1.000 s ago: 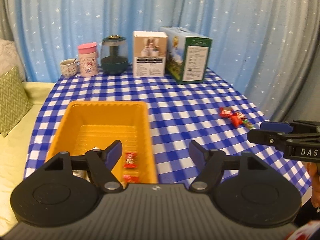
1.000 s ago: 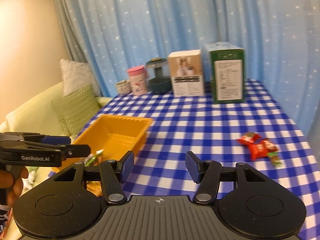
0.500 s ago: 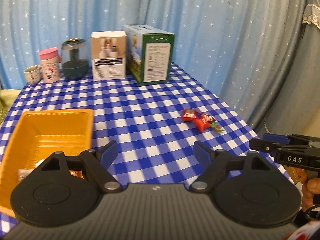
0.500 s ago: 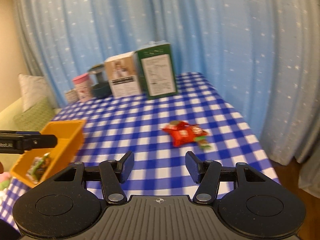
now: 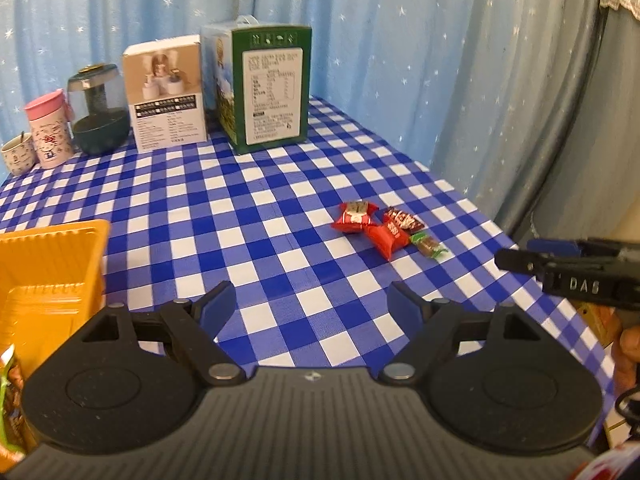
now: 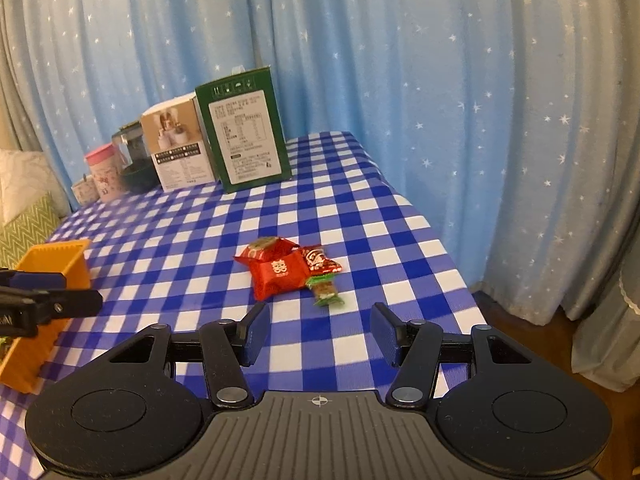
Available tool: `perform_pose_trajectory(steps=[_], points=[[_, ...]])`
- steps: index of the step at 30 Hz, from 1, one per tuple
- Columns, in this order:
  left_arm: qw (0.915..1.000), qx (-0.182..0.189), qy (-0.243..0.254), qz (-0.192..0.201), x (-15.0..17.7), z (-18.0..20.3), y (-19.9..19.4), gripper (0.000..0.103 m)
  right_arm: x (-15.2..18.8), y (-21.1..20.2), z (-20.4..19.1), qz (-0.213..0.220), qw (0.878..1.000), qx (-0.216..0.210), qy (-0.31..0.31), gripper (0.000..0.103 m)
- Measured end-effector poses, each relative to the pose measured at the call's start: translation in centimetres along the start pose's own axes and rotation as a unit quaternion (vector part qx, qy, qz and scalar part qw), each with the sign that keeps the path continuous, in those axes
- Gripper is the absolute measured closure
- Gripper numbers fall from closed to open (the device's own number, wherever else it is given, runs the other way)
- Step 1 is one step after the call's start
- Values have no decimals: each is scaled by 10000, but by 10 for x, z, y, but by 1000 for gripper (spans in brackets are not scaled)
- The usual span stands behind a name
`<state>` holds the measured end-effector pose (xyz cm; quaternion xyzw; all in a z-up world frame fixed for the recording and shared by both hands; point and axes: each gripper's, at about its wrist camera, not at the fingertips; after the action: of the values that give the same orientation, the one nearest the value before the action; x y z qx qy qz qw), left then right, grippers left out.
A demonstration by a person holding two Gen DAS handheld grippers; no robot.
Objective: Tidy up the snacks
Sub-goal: 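Grasp the green-wrapped candy with the right tool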
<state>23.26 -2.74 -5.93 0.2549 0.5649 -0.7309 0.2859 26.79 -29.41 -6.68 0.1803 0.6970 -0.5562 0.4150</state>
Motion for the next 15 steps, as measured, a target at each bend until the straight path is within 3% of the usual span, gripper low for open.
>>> perform_pose_trajectory(steps=[13,15], points=[[9991,70,383,-166,-8,1,70,22,-11,84,12,-247,9984,-181,-474,47],[9989,89,414,-194,-11,1,76,23,-10,96,14,-317,9981,-186,-499,53]])
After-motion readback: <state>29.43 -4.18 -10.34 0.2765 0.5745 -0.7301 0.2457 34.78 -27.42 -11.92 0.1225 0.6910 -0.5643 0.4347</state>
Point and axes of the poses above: each gripper's, at about its wrist camera, not at the fingertips, and y roughly the way its jaws point, z to its right, x to its underside, and after that the axes turned 14 degrees about -y, right-handed
